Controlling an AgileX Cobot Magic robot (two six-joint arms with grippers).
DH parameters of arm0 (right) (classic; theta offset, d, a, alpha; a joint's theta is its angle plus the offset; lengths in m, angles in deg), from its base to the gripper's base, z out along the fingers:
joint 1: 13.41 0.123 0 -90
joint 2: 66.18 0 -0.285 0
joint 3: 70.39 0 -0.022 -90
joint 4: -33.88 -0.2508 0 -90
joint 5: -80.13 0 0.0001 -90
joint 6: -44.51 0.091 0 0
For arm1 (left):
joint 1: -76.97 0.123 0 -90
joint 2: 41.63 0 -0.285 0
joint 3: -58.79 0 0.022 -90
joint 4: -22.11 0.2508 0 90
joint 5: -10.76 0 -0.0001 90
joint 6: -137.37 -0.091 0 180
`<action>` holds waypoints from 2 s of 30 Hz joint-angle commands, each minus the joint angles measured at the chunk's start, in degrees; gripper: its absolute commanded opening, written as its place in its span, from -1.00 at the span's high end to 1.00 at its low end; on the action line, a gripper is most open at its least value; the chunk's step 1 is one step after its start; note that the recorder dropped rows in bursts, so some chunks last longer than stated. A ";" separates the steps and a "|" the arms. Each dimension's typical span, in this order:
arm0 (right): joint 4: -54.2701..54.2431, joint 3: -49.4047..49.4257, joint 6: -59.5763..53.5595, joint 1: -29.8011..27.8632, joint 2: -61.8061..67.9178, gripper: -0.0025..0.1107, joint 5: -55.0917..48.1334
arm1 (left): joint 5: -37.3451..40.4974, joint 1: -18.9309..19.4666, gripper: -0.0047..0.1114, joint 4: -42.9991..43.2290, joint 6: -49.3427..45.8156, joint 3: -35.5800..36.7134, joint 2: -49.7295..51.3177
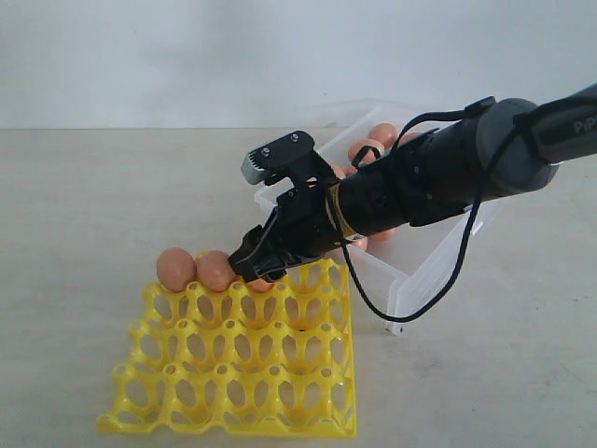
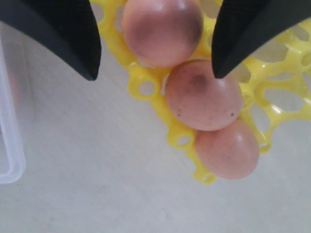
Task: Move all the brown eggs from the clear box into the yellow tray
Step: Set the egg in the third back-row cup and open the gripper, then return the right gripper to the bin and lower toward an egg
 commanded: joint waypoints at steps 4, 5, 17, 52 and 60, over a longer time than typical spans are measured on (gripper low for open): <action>0.24 -0.38 -0.16 -0.03 -2.06 -0.07 -3.37 | -0.26 0.32 0.85 -0.05 -0.03 0.15 -0.20; 0.24 -0.38 -0.16 -0.03 -3.35 -0.07 -4.66 | -0.26 0.32 0.85 -0.05 -0.03 0.15 -0.20; -5.25 -0.38 1.95 -0.03 -22.76 -0.07 -39.98 | -0.26 0.32 0.85 -0.05 -0.03 0.15 -0.20; -112.08 -47.89 -102.70 -18.03 12.21 -0.07 -95.15 | -0.26 0.32 0.85 -0.05 -0.03 0.15 -0.20; -111.97 -47.77 -103.23 -18.03 17.18 -0.07 -95.15 | -0.26 0.32 0.85 -0.05 -0.03 0.15 -0.20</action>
